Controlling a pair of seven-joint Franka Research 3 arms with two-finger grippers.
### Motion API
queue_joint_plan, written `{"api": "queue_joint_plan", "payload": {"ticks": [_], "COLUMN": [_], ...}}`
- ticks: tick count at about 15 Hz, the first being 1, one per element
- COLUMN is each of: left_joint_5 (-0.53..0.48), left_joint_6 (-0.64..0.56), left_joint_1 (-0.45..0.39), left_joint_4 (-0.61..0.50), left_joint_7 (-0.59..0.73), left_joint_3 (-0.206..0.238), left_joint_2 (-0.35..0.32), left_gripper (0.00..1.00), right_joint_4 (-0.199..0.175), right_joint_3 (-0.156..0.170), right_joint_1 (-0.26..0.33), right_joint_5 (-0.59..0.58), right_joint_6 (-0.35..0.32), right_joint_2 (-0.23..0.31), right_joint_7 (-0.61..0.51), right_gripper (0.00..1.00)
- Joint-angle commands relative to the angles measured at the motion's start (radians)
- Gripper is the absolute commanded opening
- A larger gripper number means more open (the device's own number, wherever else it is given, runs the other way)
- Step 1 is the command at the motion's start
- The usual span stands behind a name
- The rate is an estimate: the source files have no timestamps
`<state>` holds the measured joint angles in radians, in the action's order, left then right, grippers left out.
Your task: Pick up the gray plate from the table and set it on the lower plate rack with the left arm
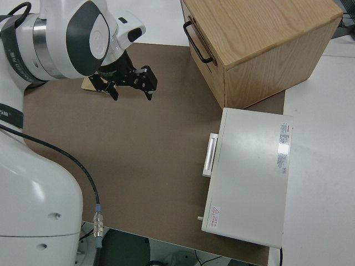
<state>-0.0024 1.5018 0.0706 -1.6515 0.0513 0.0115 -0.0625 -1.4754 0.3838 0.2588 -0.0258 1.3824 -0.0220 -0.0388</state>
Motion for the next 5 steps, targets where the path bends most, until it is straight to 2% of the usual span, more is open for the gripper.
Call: {"api": "queue_joint_plan", "payload": {"ticks": [1,5], "left_joint_5": [-0.016,-0.016], "left_joint_6": [0.0,0.001], "left_joint_1": [0.0,0.0], "left_joint_4": [0.051,0.052], "left_joint_7": [0.041,0.039], "left_joint_3": [0.002,0.001], "left_joint_2": [0.02,0.02], "left_gripper": [0.99,0.99], "right_joint_4": [0.007,0.007], "right_joint_3": [0.02,0.021], "right_joint_1": [0.023,0.023], "right_joint_5": [-0.005,-0.005], "right_joint_6": [-0.013,-0.011], "right_joint_2": [0.002,0.002], "right_joint_7": [-0.012,-0.012], "right_gripper": [0.983,0.983]}}
